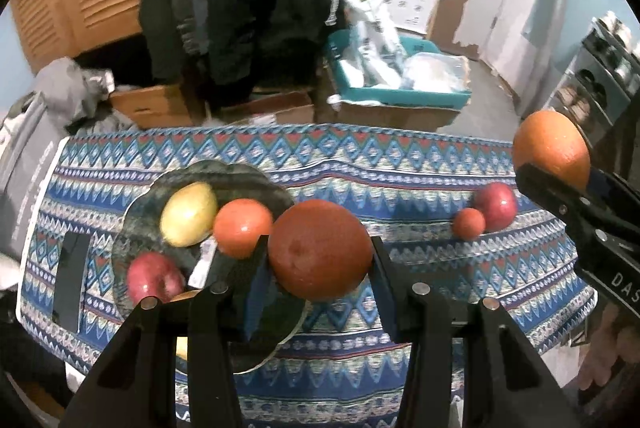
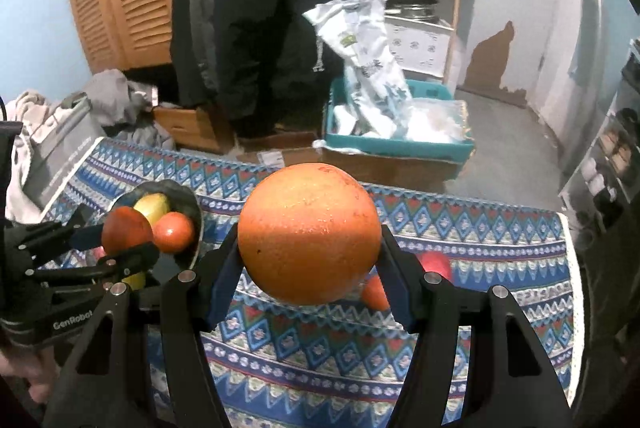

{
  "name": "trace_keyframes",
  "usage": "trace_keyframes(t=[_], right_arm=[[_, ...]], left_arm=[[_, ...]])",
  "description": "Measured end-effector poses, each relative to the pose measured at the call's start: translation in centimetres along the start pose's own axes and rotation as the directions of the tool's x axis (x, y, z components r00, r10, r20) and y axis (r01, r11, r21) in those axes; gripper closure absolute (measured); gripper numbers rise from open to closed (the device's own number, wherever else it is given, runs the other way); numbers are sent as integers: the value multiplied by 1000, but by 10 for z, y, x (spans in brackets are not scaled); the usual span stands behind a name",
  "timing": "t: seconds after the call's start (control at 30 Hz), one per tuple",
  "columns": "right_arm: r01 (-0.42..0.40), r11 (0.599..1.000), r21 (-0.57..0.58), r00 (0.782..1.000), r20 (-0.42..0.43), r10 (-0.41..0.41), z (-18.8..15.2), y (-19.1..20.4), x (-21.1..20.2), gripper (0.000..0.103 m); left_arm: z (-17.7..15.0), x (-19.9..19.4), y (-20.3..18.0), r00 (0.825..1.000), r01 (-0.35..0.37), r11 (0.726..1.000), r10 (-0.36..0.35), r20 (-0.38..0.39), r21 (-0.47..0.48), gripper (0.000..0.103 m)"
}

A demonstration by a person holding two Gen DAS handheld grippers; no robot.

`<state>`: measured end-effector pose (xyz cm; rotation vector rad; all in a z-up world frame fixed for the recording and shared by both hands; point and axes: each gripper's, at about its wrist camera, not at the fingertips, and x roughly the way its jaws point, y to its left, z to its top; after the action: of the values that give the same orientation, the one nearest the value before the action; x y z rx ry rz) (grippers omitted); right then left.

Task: Organize fruits
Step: 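Carry the orange in the left tool while the right tool carries its orange over the plate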

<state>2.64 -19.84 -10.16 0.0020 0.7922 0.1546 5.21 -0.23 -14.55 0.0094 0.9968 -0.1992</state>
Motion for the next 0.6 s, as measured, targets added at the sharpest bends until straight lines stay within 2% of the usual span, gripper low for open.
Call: trace_keyframes(t=[0.37,0.6], right_arm=[[-74,996,-46,996,-59,71,7,42,40,40],[-118,990,-82,989,-98,110,4,67,64,40]], left_arm=[[-7,22,54,997,-57,994,52,-55,-90,55],[-15,38,75,993,-87,990,78,-91,-107,55]])
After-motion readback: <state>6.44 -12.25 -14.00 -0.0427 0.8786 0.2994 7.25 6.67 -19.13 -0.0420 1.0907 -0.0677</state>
